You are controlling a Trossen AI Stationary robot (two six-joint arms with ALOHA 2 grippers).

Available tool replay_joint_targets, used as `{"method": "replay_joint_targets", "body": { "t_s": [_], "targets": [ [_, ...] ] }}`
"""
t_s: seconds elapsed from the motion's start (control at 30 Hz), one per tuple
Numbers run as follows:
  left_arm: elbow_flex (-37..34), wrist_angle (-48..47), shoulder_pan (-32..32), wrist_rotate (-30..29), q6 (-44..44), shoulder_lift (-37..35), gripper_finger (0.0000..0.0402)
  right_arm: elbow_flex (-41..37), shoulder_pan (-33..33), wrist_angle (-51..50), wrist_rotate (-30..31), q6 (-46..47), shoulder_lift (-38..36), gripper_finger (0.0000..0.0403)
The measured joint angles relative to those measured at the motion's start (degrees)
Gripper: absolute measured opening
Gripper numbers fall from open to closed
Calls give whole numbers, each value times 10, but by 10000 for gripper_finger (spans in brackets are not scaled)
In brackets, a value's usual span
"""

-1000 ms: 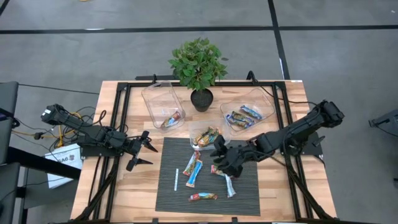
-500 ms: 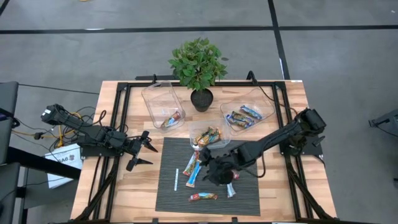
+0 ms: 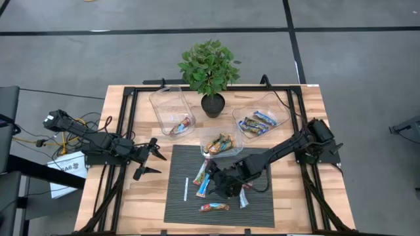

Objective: Pick and place Granola Bars by type
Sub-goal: Put the orange granola bar into the middle transparent bin

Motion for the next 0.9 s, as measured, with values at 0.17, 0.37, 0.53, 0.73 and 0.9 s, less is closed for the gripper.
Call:
{"method": "replay_joint_targets", "body": {
  "t_s": [0.17, 0.37, 0.53, 0.73, 0.9],
  "targets": [
    [0, 0, 0, 0, 0, 0, 274, 18, -3, 17, 0, -1, 38, 191],
    [0, 0, 0, 0, 0, 0, 274, 55, -3, 15, 4, -1, 84, 188],
    [0, 1, 0, 0, 0, 0, 274, 73, -4, 12, 4, -1, 101, 179],
    [0, 1, 0, 0, 0, 0, 274, 73, -7, -4, -1, -1, 102, 163],
    [0, 1, 0, 0, 0, 0, 274, 73, -11, -10, -15, 0, 102, 144]
  ]
}}
